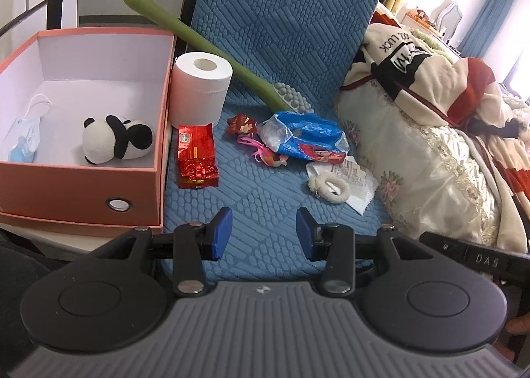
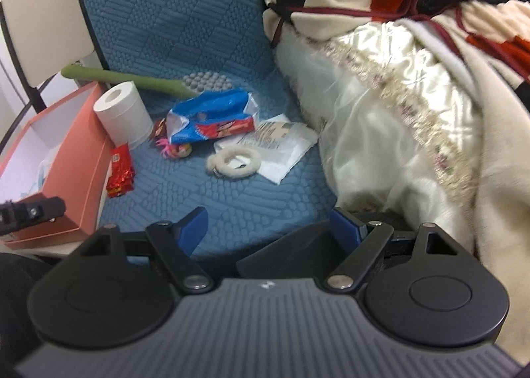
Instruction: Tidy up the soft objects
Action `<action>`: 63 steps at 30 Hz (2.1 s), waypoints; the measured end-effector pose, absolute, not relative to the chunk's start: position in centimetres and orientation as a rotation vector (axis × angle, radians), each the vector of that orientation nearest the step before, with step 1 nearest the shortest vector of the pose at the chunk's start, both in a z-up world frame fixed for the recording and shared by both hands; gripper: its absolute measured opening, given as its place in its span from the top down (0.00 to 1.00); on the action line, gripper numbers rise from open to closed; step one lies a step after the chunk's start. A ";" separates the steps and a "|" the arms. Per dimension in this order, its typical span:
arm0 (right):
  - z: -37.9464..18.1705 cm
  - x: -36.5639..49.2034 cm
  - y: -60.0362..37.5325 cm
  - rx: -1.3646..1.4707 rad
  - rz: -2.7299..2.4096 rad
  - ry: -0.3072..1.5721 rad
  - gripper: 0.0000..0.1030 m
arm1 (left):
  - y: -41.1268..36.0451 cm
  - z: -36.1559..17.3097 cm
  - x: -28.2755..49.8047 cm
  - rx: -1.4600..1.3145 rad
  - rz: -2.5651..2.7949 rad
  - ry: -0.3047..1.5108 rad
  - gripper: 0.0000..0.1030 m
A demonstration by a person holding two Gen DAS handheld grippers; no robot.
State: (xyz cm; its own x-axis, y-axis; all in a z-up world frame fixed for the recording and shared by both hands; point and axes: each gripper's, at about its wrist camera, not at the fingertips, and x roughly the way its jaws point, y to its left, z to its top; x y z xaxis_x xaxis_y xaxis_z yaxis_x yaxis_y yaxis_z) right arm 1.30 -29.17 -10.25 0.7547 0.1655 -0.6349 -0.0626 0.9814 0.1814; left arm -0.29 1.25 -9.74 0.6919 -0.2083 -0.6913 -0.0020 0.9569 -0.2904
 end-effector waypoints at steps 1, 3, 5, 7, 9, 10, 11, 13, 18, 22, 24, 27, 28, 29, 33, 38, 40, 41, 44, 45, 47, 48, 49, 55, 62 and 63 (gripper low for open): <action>-10.5 1.4 -29.1 0.152 0.129 0.707 0.20 | 1.1 -9.9 -0.1 -0.272 -0.112 0.801 0.53; -10.9 1.8 -29.0 0.147 0.131 0.710 0.21 | 0.8 -10.4 0.5 -0.256 -0.100 0.803 0.53; -11.2 2.2 -28.9 0.149 0.136 0.716 0.23 | 0.6 -10.8 1.1 -0.253 -0.090 0.811 0.53; -11.7 2.8 -28.7 0.153 0.152 0.729 0.28 | 0.5 -11.3 1.7 -0.253 -0.083 0.815 0.53; -11.9 3.1 -28.4 0.152 0.164 0.740 0.29 | 0.5 -11.7 2.4 -0.246 -0.077 0.820 0.53; -12.0 3.2 -28.1 0.149 0.168 0.744 0.30 | 0.4 -11.9 2.7 -0.244 -0.078 0.821 0.53; -12.1 3.3 -27.8 0.145 0.174 0.755 0.31 | 0.4 -12.0 2.9 -0.243 -0.079 0.823 0.53; -12.6 3.5 -27.0 0.146 0.202 0.793 0.34 | 0.3 -12.2 3.3 -0.241 -0.084 0.827 0.53; -13.8 2.6 -23.0 -0.064 0.339 0.865 0.58 | 0.6 -12.6 3.6 -0.242 -0.117 0.837 0.53; -14.5 2.1 -18.9 -0.368 0.525 0.895 0.68 | 1.6 -11.9 3.6 -0.261 -0.153 0.826 0.53; -15.5 2.2 -16.3 -0.559 0.598 0.890 0.74 | 2.3 -11.2 3.3 -0.273 -0.165 0.809 0.53; -17.8 1.6 -12.6 -0.815 0.698 0.874 0.78 | 3.4 -10.5 2.9 -0.281 -0.176 0.781 0.53; -19.0 1.2 -11.4 -0.911 0.748 0.863 0.79 | 3.7 -10.3 2.7 -0.278 -0.179 0.775 0.53; -20.7 0.7 -10.1 -1.025 0.794 0.845 0.82 | 4.0 -10.2 2.7 -0.276 -0.178 0.769 0.53; -25.4 0.6 -7.6 -1.178 0.879 0.901 0.81 | 5.5 -9.8 2.5 -0.307 -0.174 0.757 0.53; -30.0 2.4 -6.4 -1.239 0.913 0.973 0.81 | 7.0 -9.3 2.2 -0.310 -0.163 0.745 0.53; -31.6 3.2 -6.2 -1.237 0.917 1.000 0.81 | 7.2 -9.2 2.3 -0.308 -0.164 0.747 0.53; -32.4 3.4 -6.2 -1.241 0.915 1.010 0.81 | 7.3 -9.2 2.3 -0.306 -0.161 0.748 0.53; -35.2 4.0 -6.2 -1.268 0.900 1.041 0.81 | 7.1 -9.3 2.5 -0.294 -0.155 0.755 0.53; -36.3 4.2 -6.5 -1.283 0.892 1.050 0.81 | 7.0 -9.3 2.6 -0.291 -0.155 0.757 0.53; -38.8 4.3 -7.1 -1.315 0.882 1.070 0.81 | 6.7 -9.4 2.8 -0.288 -0.155 0.761 0.53; -40.2 4.5 -7.4 -1.347 0.866 1.083 0.81 | 6.5 -9.5 2.9 -0.287 -0.157 0.761 0.53; -41.5 4.6 -7.7 -1.376 0.849 1.091 0.81 | 6.4 -9.5 3.0 -0.287 -0.158 0.761 0.53; -47.6 5.8 -8.1 -1.485 0.682 1.145 0.80 | 5.1 -9.5 3.9 -0.289 -0.181 0.766 0.53; -51.5 7.6 -8.6 -1.454 0.611 1.216 0.77 | 3.0 -9.1 4.3 -0.249 -0.243 0.783 0.53; -51.8 7.8 -8.5 -1.463 0.607 1.215 0.77 | 2.6 -9.2 4.3 -0.241 -0.253 0.788 0.53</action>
